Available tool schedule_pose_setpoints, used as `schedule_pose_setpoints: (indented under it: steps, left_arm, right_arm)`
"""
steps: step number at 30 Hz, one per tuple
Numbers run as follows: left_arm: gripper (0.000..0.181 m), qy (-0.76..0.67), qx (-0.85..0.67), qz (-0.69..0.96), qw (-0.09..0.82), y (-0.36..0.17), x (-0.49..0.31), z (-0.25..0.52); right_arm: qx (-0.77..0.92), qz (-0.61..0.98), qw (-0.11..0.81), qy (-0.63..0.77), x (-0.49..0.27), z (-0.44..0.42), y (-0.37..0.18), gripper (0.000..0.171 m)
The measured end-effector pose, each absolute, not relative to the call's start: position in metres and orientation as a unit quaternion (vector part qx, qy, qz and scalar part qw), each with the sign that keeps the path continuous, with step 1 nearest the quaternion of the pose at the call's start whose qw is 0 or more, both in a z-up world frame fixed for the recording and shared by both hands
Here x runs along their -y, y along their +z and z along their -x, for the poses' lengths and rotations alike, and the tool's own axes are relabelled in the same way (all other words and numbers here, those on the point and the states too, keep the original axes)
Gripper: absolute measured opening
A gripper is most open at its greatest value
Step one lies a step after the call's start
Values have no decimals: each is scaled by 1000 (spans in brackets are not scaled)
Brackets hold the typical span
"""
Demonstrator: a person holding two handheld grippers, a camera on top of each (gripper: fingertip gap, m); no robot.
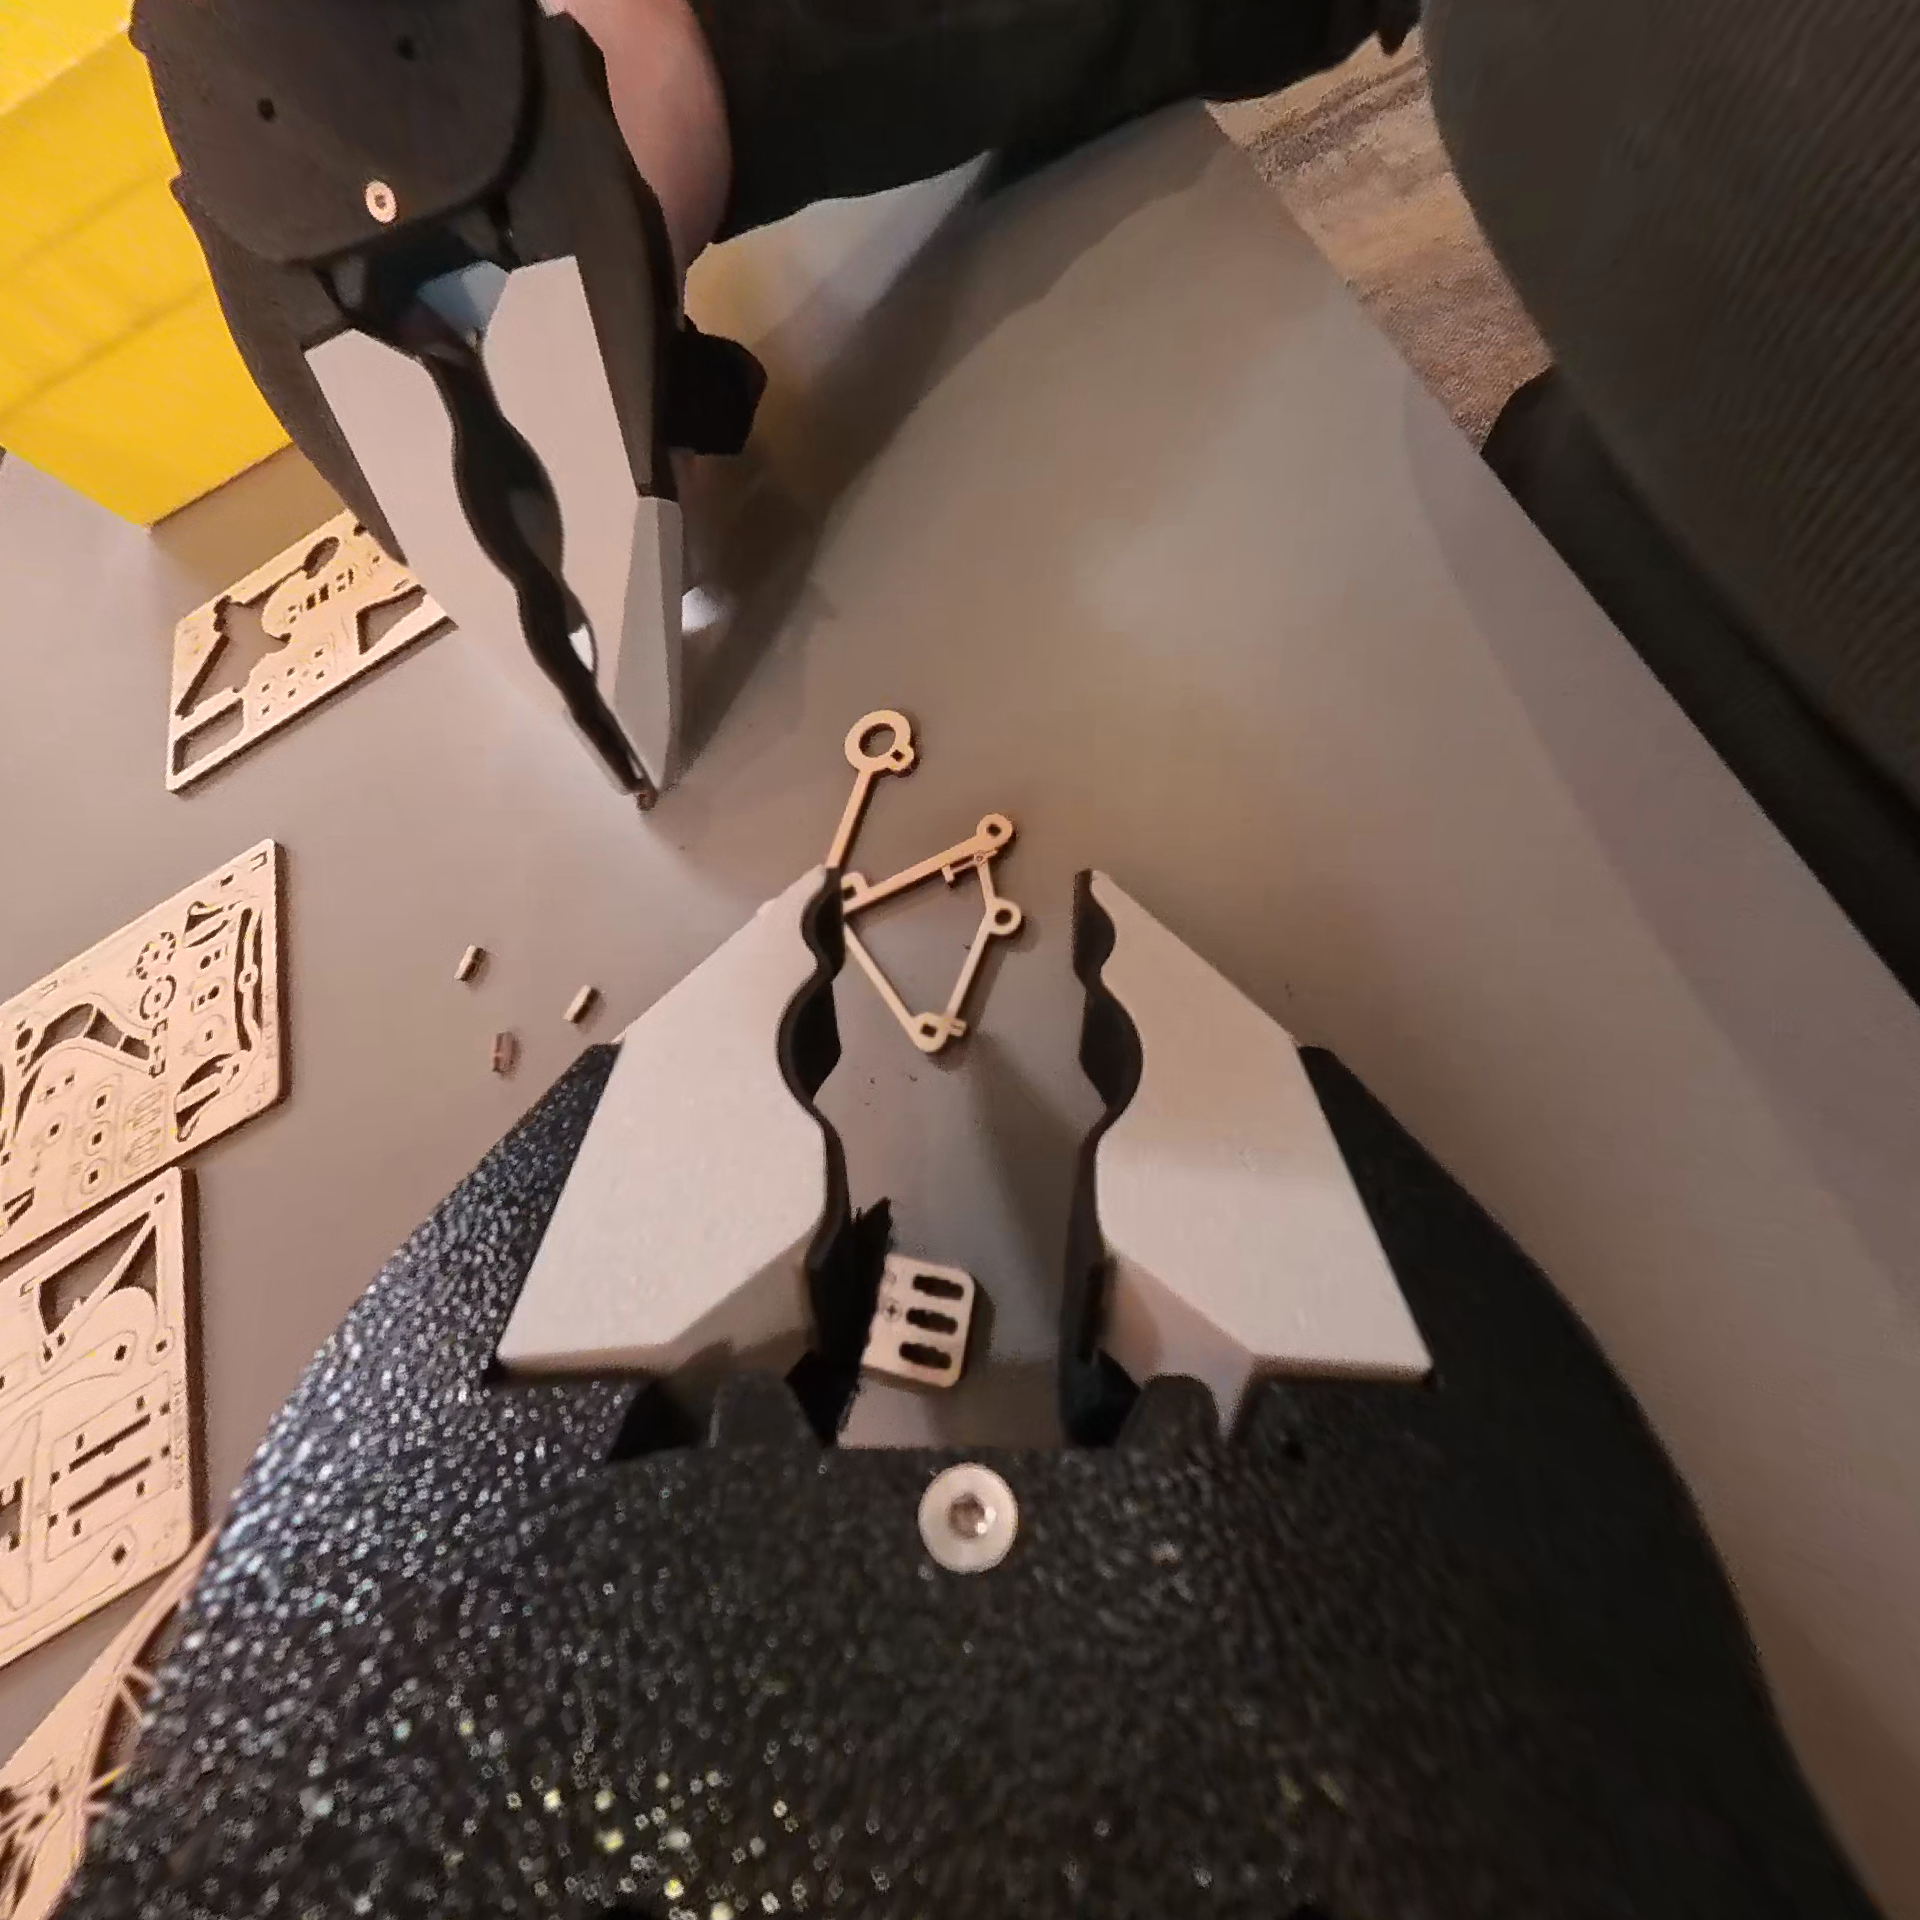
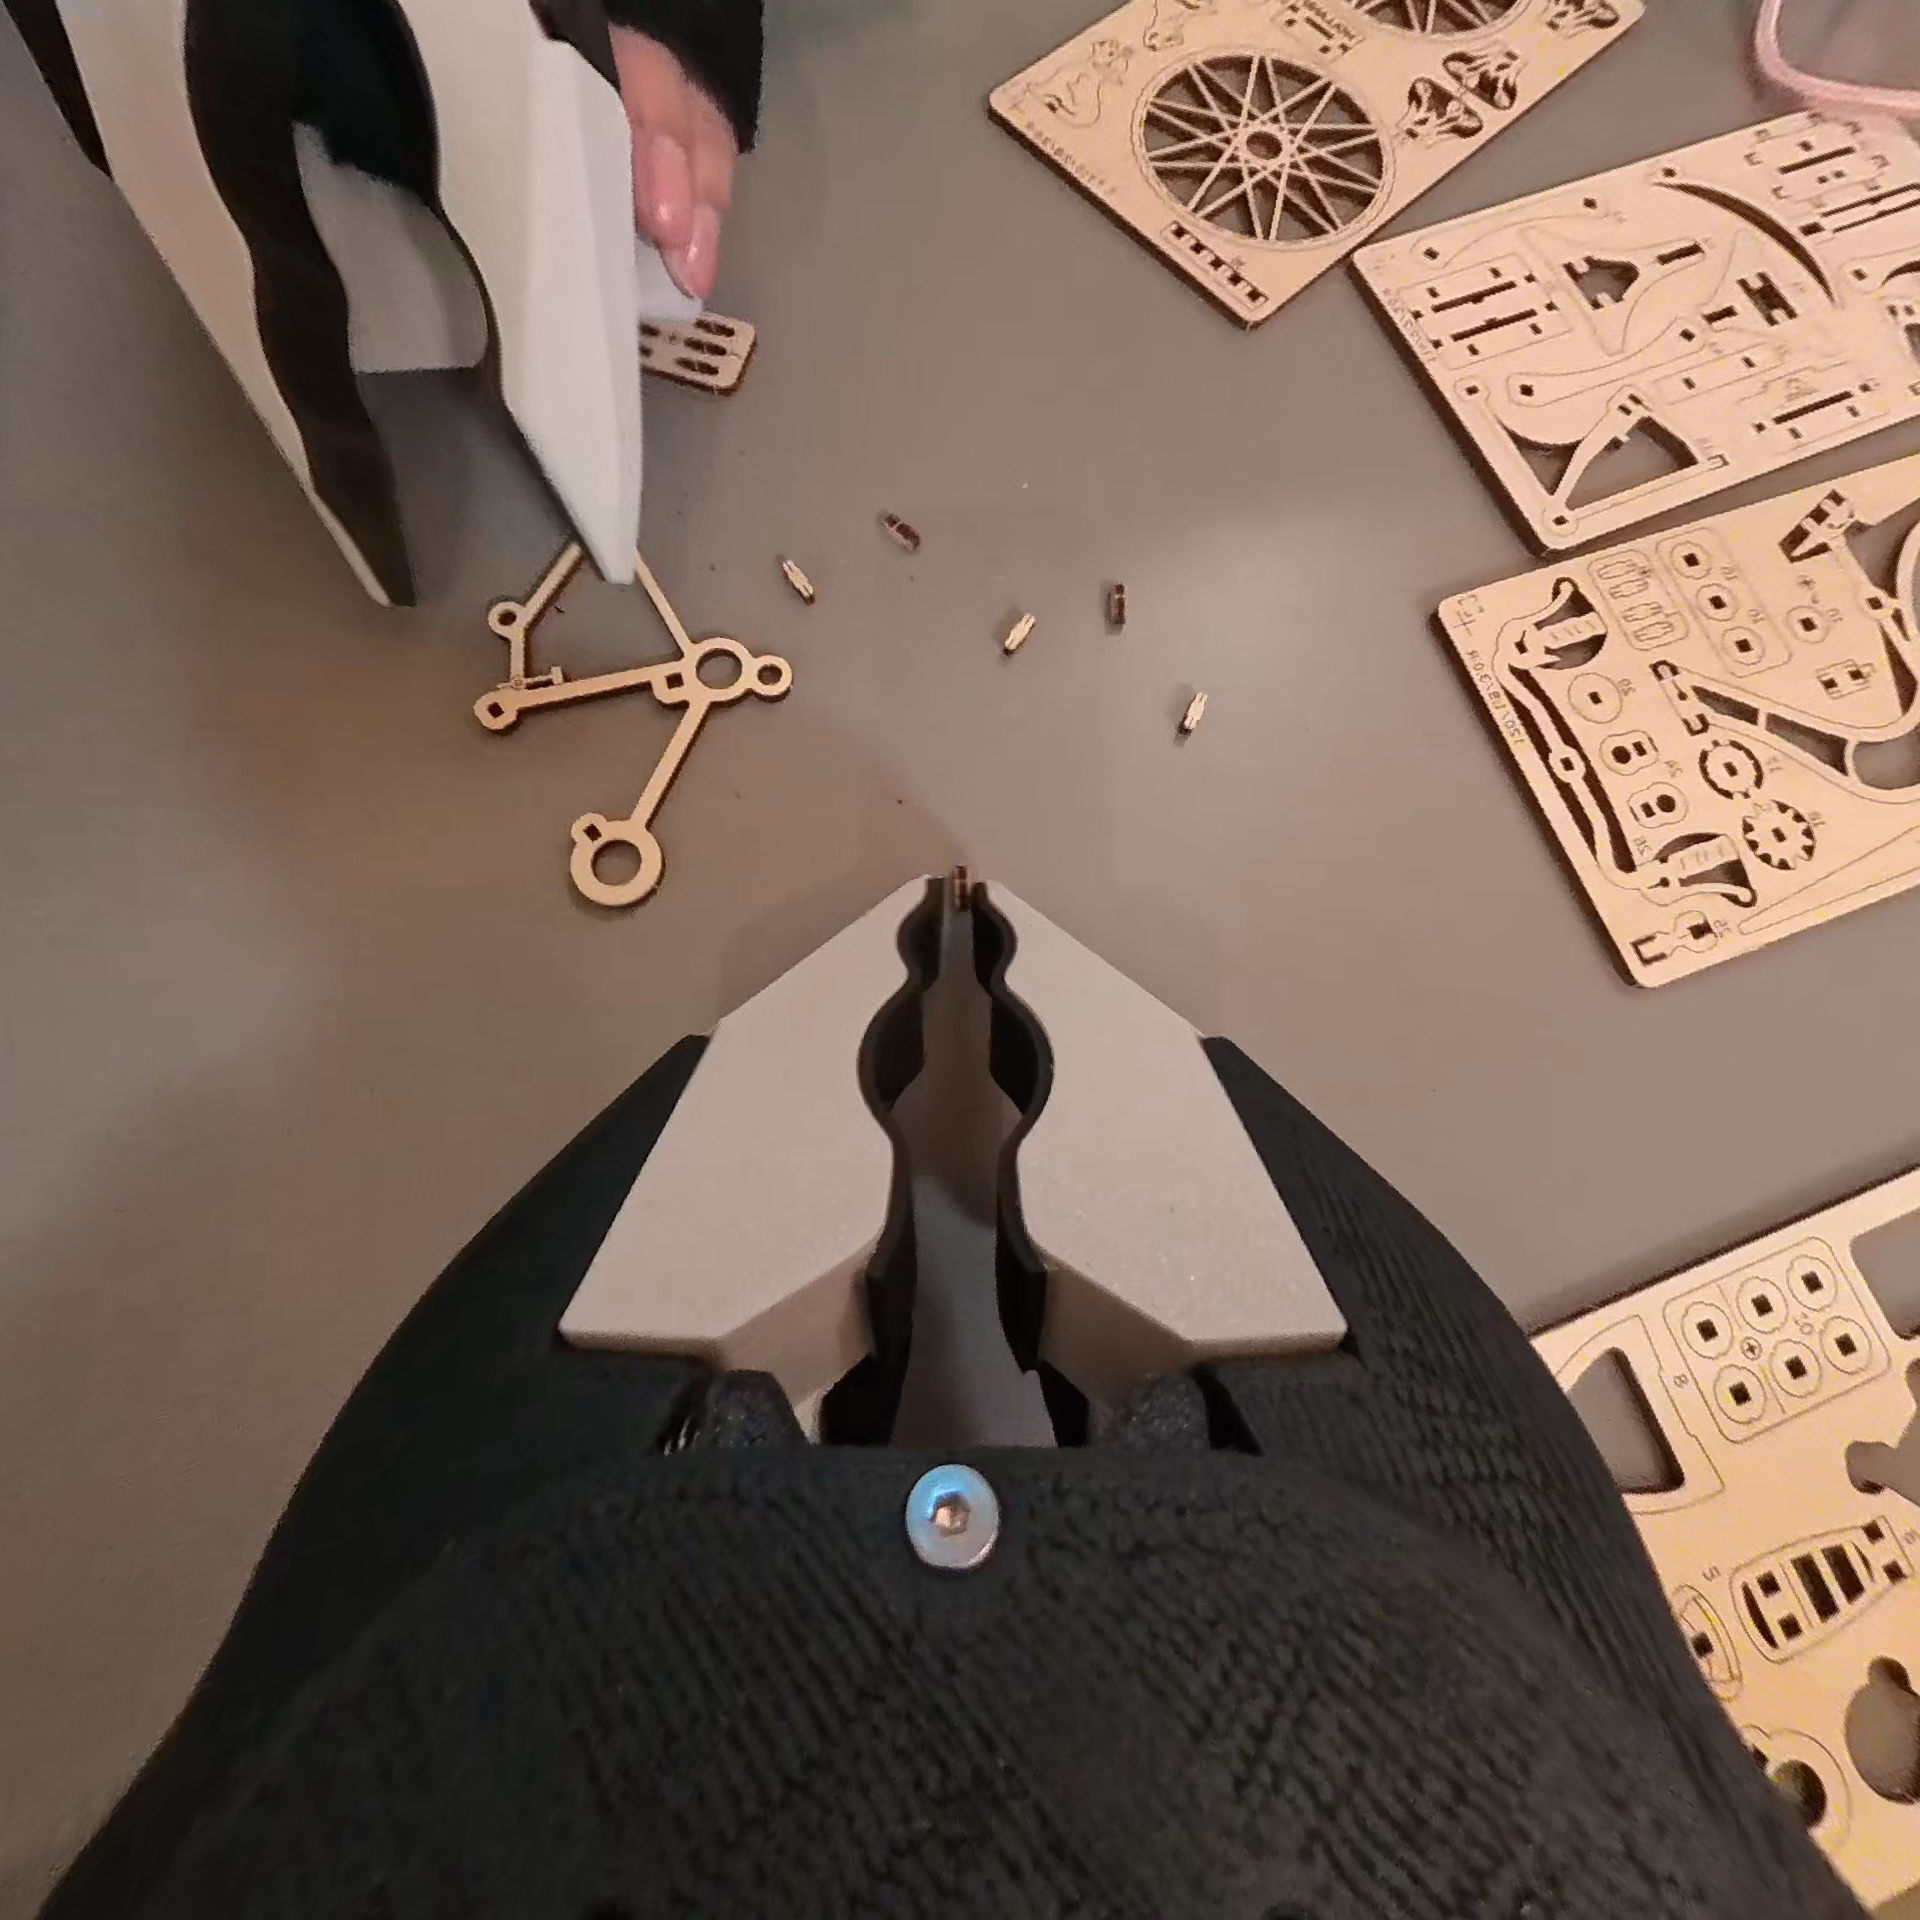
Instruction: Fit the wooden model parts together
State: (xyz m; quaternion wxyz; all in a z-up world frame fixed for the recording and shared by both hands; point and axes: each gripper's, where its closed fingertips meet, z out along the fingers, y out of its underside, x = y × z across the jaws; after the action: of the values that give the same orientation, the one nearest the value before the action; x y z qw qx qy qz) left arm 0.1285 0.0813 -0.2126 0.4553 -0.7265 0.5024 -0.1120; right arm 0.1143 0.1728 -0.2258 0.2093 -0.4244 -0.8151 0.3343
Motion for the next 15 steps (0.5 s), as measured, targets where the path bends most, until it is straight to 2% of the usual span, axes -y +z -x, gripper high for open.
schedule_pose_setpoints:
  steps: [3, 5, 9, 15]
  left_arm:
    - [46, -124, -492, 733, 452, -210, -83, -128]
    - [43, -118, -492, 733, 454, -210, -83, -125]
    - [36, -105, -502, 738, 437, -218, -83, -123]
    - [26, -99, -507, 747, 419, -222, -85, -123]
  right_arm:
    - [811, 432, 202, 340, -173, -114, -225, 19]
    - [809, 431, 205, 342, -174, -115, -223, 24]
    - [807, 405, 209, 375, -167, -119, -209, 25]
    - [828, 304, 153, 446, -121, -138, -197, 25]
